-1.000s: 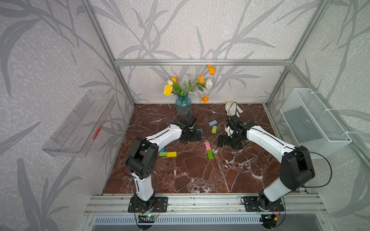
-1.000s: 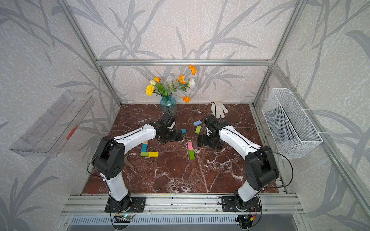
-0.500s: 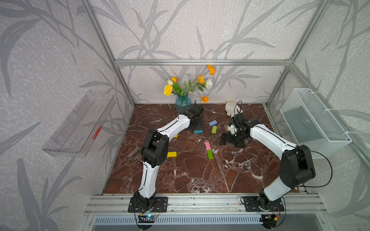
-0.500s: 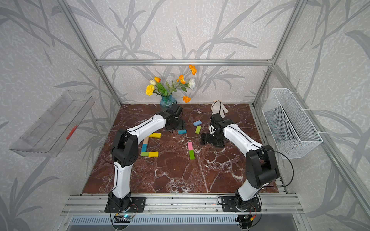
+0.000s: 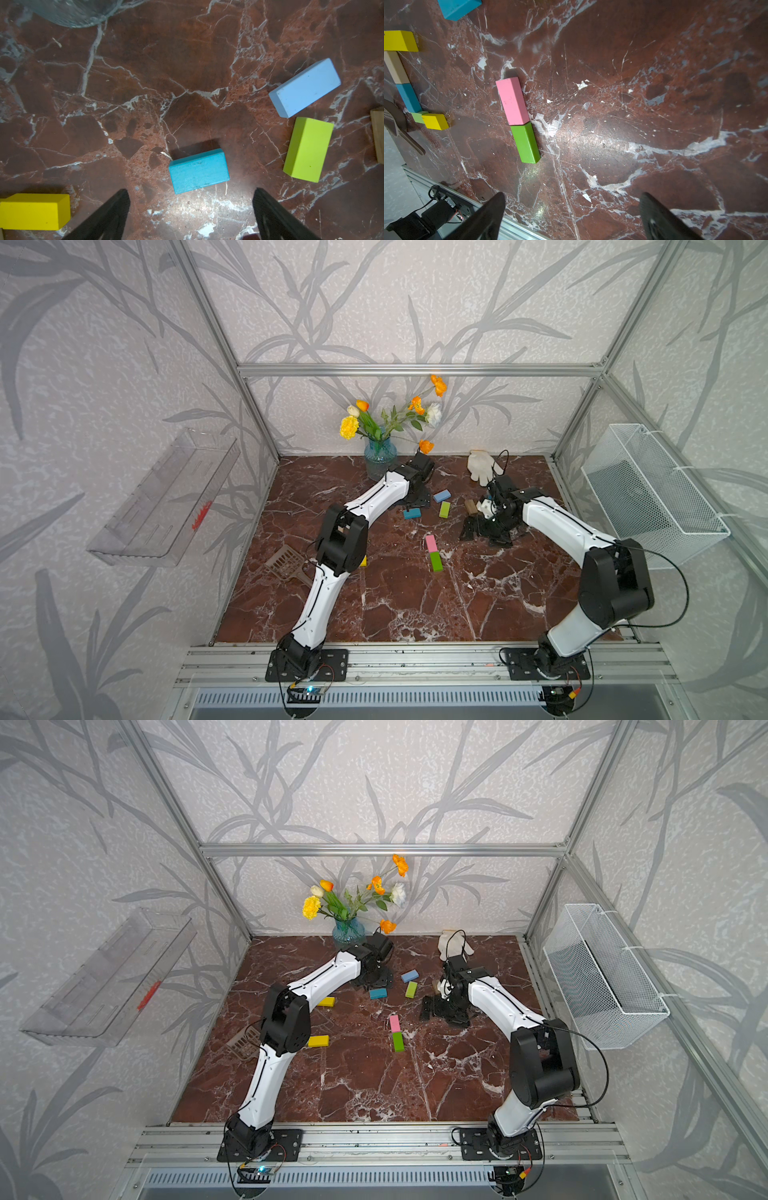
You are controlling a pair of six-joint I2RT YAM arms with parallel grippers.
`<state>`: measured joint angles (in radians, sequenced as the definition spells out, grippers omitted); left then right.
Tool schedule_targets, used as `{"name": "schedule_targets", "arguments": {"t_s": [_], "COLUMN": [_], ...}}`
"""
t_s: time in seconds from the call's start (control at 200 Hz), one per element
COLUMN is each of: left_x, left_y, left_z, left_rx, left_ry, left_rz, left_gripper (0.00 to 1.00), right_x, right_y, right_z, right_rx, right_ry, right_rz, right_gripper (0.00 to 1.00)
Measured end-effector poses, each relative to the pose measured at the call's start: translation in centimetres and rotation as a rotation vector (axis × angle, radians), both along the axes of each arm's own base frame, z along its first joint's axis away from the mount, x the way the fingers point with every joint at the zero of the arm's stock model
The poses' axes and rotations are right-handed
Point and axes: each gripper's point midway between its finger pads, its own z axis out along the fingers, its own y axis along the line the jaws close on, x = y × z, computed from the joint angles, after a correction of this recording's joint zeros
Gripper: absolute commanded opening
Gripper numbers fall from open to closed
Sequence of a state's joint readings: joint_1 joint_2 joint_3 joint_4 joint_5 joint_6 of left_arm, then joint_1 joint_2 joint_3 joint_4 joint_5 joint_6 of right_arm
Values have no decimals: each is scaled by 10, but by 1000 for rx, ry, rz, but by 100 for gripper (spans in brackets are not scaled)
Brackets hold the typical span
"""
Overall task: Assemble the letter c with building blocks
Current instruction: Pick up the building block from the center of the board.
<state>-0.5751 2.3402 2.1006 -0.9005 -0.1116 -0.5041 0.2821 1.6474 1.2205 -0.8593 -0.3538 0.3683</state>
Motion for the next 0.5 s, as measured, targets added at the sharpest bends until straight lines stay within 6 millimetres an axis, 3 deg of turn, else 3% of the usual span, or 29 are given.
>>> {"name": "schedule_targets", "arguments": {"t_s": [0.235,0.5], "left_x": [-3,-3], "left_y": [-4,-8], "left_z": [-26,-31], "left_rx": [6,-11], "left_ry": [53,67], "left_rz": [22,31], "left_gripper": [91,89], "right_x": [-7,-7], "right_y": [-1,-1], "right_z": [-9,-11], "right_rx": [2,8], "right_ry": [25,25], "right_rz": [1,-2], "right_gripper": [99,99]}}
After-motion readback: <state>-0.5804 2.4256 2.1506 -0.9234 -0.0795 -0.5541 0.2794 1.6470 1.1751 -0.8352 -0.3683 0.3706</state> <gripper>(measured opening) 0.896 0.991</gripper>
